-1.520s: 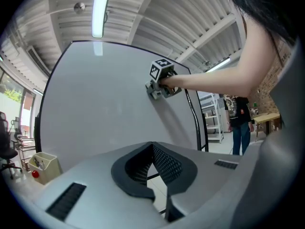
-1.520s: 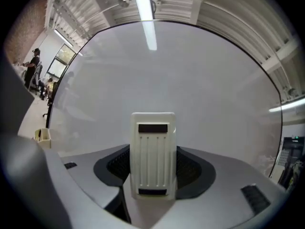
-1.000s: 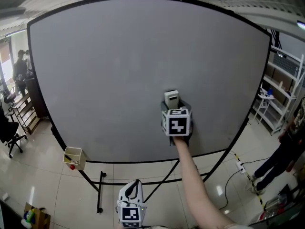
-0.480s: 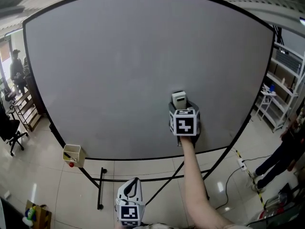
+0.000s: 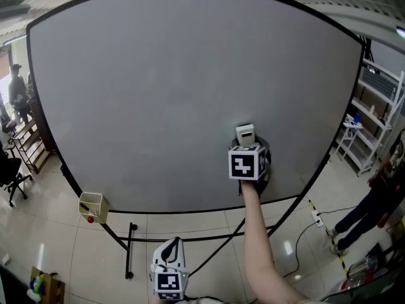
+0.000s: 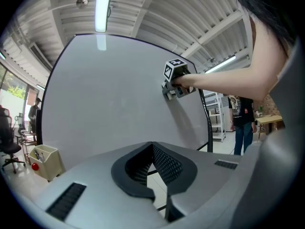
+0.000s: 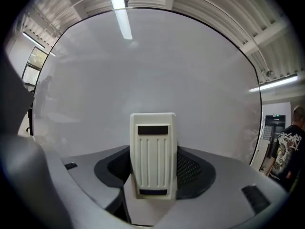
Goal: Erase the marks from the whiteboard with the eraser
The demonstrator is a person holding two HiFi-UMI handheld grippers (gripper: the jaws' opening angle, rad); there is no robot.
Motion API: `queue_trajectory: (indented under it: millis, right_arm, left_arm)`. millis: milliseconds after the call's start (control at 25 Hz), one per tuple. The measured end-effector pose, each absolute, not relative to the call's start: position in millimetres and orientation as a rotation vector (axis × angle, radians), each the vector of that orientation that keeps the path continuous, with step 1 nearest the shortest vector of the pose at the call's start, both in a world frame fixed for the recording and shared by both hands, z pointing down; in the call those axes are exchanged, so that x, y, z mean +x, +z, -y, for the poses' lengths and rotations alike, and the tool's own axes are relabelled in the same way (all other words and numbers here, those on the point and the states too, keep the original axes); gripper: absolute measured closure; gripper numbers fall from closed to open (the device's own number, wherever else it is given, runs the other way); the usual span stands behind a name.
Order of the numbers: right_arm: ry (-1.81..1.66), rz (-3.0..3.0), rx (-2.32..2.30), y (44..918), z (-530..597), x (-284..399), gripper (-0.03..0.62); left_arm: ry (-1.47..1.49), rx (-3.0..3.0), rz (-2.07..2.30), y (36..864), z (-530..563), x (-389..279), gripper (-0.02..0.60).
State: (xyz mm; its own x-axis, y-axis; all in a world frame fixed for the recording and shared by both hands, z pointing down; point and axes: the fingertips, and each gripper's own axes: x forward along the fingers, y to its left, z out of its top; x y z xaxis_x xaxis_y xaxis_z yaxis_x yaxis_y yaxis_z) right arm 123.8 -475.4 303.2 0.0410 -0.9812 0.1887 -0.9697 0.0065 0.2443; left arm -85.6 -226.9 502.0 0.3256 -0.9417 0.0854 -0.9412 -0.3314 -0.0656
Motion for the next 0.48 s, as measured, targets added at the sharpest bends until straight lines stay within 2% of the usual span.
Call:
queue_trajectory:
  millis: [120, 280, 480]
  right_arm:
    - [-0.015, 2.054, 1.973, 309.1, 477.3, 124.5, 0.335]
    - [0.133, 2.453, 1.871, 305.8, 476.2, 105.5, 0.319]
    - [-0.032, 2.424, 1.791, 288.4, 472.3, 47.0, 0.319]
  left_arm:
    - [-0.169, -2.553, -1.797, 501.6, 226.8, -84.6, 0.578]
    - [-0.2, -2.539, -1.769, 505.1, 227.7, -92.4, 0.578]
    - [-0.194, -2.522, -1.821, 506.7, 228.4, -107.3, 0.578]
